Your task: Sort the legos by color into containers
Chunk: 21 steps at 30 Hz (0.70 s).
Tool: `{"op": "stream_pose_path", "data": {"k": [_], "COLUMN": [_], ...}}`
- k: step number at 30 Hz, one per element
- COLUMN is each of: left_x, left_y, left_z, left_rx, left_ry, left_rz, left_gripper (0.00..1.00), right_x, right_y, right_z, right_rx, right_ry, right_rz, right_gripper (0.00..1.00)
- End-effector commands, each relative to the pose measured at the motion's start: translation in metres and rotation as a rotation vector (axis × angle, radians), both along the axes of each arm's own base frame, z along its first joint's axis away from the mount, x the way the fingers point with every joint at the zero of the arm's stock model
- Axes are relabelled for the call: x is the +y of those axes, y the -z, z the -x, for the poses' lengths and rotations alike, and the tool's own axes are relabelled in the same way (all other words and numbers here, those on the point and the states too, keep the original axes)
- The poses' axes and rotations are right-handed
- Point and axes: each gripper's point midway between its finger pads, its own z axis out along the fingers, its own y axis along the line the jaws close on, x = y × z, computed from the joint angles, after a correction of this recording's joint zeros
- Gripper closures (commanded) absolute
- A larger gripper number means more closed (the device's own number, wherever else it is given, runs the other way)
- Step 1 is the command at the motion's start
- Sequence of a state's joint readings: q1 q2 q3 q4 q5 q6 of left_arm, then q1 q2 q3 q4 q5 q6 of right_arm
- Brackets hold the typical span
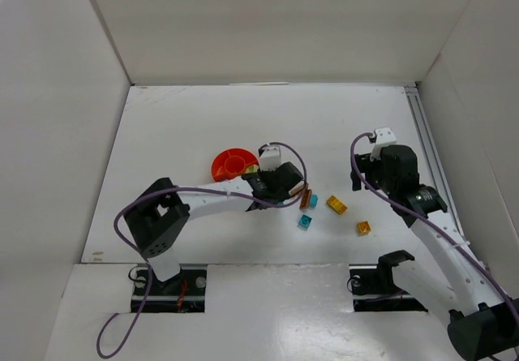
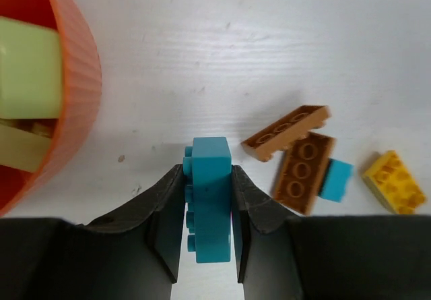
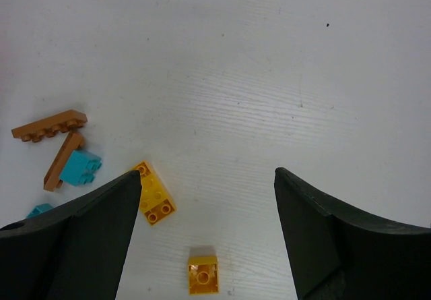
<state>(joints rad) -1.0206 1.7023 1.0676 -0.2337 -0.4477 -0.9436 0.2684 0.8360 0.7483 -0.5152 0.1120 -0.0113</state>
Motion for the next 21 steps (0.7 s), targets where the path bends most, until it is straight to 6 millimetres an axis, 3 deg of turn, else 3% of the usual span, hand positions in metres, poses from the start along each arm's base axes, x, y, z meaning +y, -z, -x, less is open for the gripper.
{"op": "stream_pose_path", "data": {"k": [1,3,5,6,10,11,12,14,18,21], "left_x": [-0.006,0.002,0.023,0.031,0.088,0.112,0.129,0.166,0.207,0.218], "left_y": [-0.102,-0.140,-0.155,-0.181,-0.212,-0.216,-0.207,-0.217,-0.210,-0.194], "left_z": [-0.029,-0.036,-0.041,-0.042,-0.054,-0.062,-0.064,-0.071,-0.081,-0.087], "left_rx": [-0.280,-0.385,-0.478,-0.542,-0.669,-0.704,-0.718,-0.754,-0.777,-0.767], "left_ry": [0.000,-0.016,-0.046,-0.076,-0.215,-0.289,-0.319,-0.423,-0.529,-0.540], "left_rz": [0.083,0.118,0.066,0.122,0.180,0.171,0.141,0.143,0.125,0.113], "left_gripper": [1.00,1.00,1.00,1.00,1.00,1.00,1.00,1.00,0.99,0.99], "right_x": [0.004,0.005,0.004,0.004,0.006,0.006,0.003,0.005,0.006,0.006], "right_y": [-0.026,-0.030,-0.036,-0.039,-0.039,-0.041,-0.041,-0.043,-0.035,-0.029], "right_z": [-0.006,-0.004,-0.004,-0.003,-0.003,-0.004,-0.004,-0.005,-0.008,-0.010], "right_rx": [-0.109,-0.136,-0.160,-0.172,-0.180,-0.188,-0.189,-0.198,-0.168,-0.146], "right_ry": [-0.020,-0.034,-0.038,-0.038,-0.046,-0.046,-0.037,-0.050,-0.050,-0.051], "right_rz": [-0.031,-0.035,-0.033,-0.036,-0.043,-0.045,-0.044,-0.041,-0.034,-0.029], "right_gripper": [0.15,0.15,0.15,0.15,0.15,0.15,0.15,0.15,0.15,0.15]}}
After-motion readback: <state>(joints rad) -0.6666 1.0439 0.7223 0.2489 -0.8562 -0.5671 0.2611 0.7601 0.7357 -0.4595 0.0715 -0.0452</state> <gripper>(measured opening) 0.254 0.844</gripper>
